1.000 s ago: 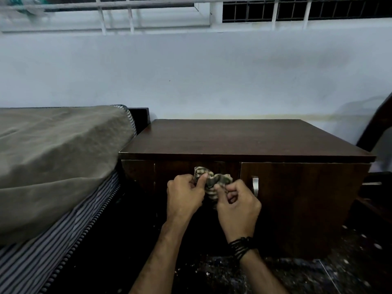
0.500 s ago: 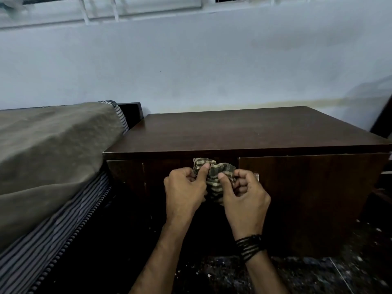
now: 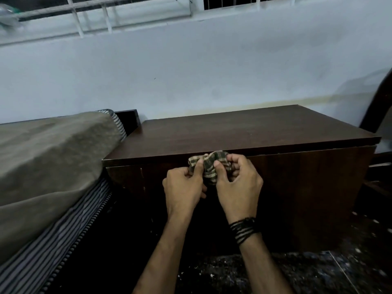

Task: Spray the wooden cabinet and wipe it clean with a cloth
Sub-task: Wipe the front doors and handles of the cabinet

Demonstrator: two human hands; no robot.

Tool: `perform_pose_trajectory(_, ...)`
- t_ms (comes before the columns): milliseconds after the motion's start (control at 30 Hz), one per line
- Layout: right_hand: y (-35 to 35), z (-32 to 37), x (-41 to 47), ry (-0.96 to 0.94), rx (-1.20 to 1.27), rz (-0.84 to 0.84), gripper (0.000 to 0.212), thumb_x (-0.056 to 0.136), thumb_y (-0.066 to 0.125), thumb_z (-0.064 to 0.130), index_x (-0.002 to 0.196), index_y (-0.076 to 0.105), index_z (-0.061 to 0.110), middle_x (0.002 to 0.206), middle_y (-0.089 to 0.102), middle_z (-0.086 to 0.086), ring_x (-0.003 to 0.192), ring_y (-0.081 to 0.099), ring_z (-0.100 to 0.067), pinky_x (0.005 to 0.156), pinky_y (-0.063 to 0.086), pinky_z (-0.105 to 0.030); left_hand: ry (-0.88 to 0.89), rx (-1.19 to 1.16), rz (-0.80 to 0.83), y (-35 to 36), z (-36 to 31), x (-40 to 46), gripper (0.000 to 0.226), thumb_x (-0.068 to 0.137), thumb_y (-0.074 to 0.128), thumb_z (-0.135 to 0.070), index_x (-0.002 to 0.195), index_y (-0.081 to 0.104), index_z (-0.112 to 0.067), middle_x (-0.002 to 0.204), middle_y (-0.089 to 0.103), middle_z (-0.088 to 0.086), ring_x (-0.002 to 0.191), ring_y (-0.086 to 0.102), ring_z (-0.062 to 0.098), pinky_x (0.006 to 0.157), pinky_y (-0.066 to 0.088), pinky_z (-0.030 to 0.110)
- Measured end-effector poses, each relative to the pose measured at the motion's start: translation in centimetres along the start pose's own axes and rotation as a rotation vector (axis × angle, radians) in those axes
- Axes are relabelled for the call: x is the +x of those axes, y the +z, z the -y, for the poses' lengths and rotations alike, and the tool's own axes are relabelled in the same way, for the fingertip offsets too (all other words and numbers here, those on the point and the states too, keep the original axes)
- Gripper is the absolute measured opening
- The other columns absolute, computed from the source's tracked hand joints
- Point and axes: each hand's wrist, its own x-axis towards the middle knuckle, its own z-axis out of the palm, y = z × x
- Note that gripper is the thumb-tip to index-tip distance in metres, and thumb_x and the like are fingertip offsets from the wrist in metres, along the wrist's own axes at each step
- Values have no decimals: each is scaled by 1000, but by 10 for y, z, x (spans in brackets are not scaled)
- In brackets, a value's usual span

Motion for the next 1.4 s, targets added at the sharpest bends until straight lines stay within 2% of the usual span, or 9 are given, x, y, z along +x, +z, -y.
perform_pose_trajectory(333,-6,-15,-21,242,10,1,17,81,76,37,90,67,25,75,64,11,70,62,-4,59,47,-15,-9,122,109,-6,2,-3,49,89,65,-52,62,71,-11,48,67,2,40,62,10,45,48,22)
perform_pose_trajectory(433,1,-2,-12,109,32,-71,16,80,76,33,90,68,24,84,68,5,76,65,-11,68,55,-26,63,117,-4,-6,-1,-1,52,87,63,-56,60,69,-12,47,66,1,42,64,12,46,54,26)
perform_pose_trajectory(567,21,17,-4,2,14,83,15,75,78,28,84,68,21,82,68,3,73,65,-13,71,55,-33,12,95,-229,-16,16,13,61,75,53,-67,65,72,-9,53,68,5,59,71,26,63,61,40)
perform_pose_trajectory(733,38,19,-26,-39,-11,118,14,77,77,27,86,67,21,83,63,5,72,60,-12,68,47,-25,-51,30,-305,-29,29,18,50,82,63,-57,59,70,-13,50,66,3,47,66,19,62,62,39)
perform_pose_trajectory(900,25,2,-21,-36,11,-91,14,78,75,20,90,67,17,87,65,2,74,62,-15,70,51,-28,35,52,-87,-10,16,7,47,92,64,-44,57,68,-14,45,64,2,34,58,7,49,48,23)
perform_pose_trajectory(1000,6,-16,-10,77,4,-137,16,79,75,29,90,68,20,80,66,3,70,62,-12,69,55,-33,79,134,52,2,2,3,48,91,63,-49,61,69,-13,47,67,0,39,64,9,52,55,25)
perform_pose_trajectory(1167,-14,-25,-9,177,-79,-34,16,80,75,32,90,68,21,72,64,5,68,63,-14,67,55,-33,-11,323,231,0,-8,2,51,88,62,-54,58,71,-14,47,68,-4,43,65,8,60,58,27)
perform_pose_trajectory(1300,-32,-29,-1,306,-148,212,13,80,76,28,87,71,18,57,62,9,52,61,0,54,48,-14,-159,327,376,2,-1,0,47,90,65,-47,65,74,-9,51,70,1,43,65,13,48,49,23)
perform_pose_trajectory(1400,-40,-35,-4,263,-278,262,9,77,77,24,83,72,20,57,61,8,60,64,-8,64,53,-23,-267,308,513,3,10,-2,40,93,65,-37,73,72,-3,49,67,4,37,59,13,38,39,19)
